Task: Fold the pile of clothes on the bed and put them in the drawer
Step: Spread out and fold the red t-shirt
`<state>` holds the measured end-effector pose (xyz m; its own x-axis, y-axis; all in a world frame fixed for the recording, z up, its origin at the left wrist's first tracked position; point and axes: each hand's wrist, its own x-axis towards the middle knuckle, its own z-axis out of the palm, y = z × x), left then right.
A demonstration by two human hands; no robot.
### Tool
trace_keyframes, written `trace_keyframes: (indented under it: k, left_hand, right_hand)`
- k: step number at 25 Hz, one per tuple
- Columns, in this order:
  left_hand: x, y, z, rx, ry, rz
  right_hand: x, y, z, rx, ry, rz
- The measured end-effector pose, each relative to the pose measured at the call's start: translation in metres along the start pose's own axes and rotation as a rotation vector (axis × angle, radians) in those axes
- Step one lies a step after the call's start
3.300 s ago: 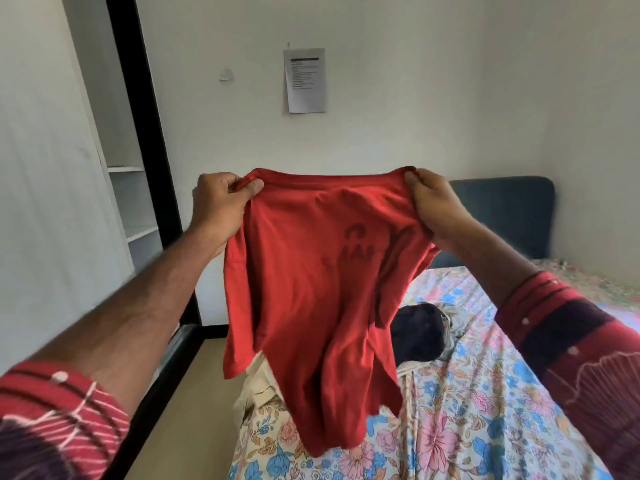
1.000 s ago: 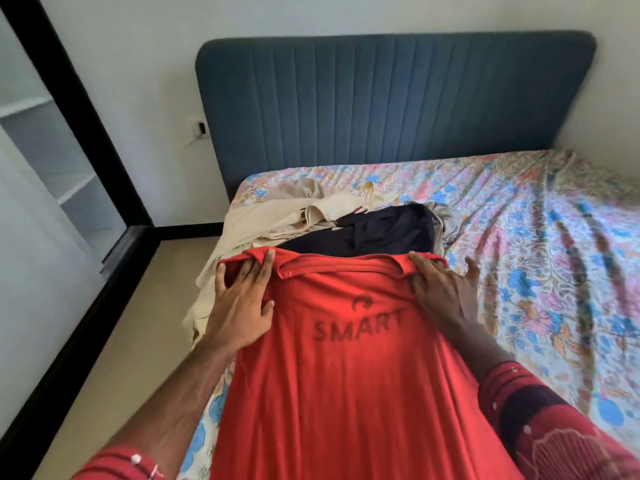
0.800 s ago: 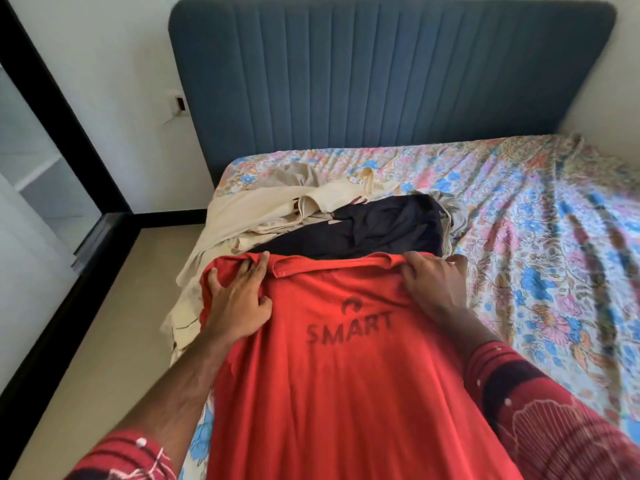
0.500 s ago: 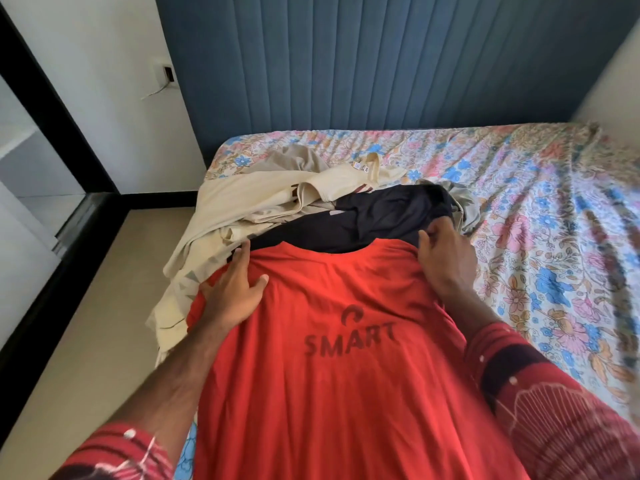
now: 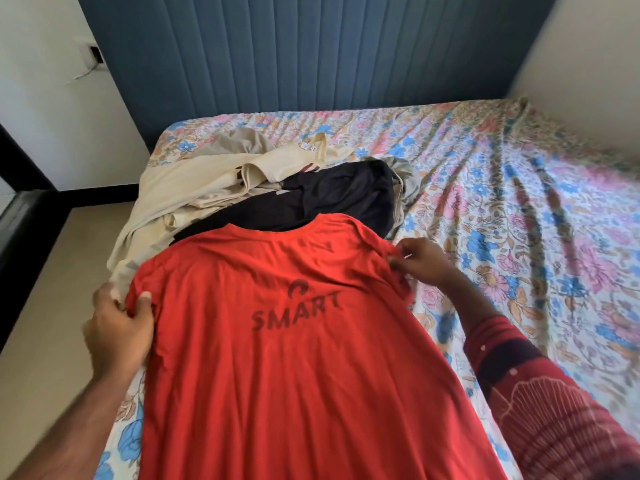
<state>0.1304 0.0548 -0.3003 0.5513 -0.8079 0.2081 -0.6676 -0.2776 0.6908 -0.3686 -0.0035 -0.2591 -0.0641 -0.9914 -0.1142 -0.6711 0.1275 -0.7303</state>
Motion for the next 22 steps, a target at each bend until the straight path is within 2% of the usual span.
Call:
trace_keyframes:
  k: [3, 6, 7, 9, 10, 11, 13, 15, 17, 18, 21, 22]
  left_hand:
    - [0.004, -0.014, -0.01, 0.044, -0.082, -0.015]
    - [0.008, -0.006, -0.011, 0.091, -0.062, -0.05]
    - [0.011, -0.004, -0.01, 0.077, -0.041, -0.096]
    - [0.019, -0.004, -0.009, 0.014, -0.011, -0.19]
    - [0.027, -0.009, -0.007, -0.032, 0.007, -0.227]
    - [0.034, -0.011, -0.01, -0.1, 0.006, -0.265]
    - [0.047, -0.013, -0.017, -0.305, -0.071, -0.325]
    - [0.054, -0.008, -0.019, -0.347, -0.126, -0.371]
    - [0.047, 0.008, -0.029, -0.323, -0.202, -0.368]
    - [0.044, 0.011, -0.034, -0.334, -0.221, -0.354]
    - [0.033, 0.03, -0.054, -0.313, -0.363, -0.308]
    - [0.038, 0.026, -0.054, -0.28, -0.346, -0.302]
  right_hand:
    - [0.015, -0.009, -0.019, 0.179, 0.066, 0.136]
    - [0.035, -0.008, -0.036, -0.053, 0.254, 0.191]
    - [0.037, -0.005, -0.039, -0.055, 0.217, 0.215]
    - [0.032, 0.003, -0.038, -0.01, -0.06, 0.283]
    - [0.03, 0.009, -0.036, -0.009, -0.184, 0.273]
    - [0.028, 0.013, -0.036, 0.001, -0.238, 0.209]
    - [0.027, 0.022, -0.035, 0.177, -0.18, 0.12]
    - [0.034, 0.026, -0.034, 0.36, -0.022, 0.119]
    - [0.037, 0.024, -0.037, 0.264, 0.091, 0.1]
    - [0.035, 0.02, -0.04, 0.215, 0.075, 0.117]
    - [0.032, 0.019, -0.056, 0.235, -0.304, 0.307]
    - [0.032, 0.022, -0.06, 0.186, -0.308, 0.318]
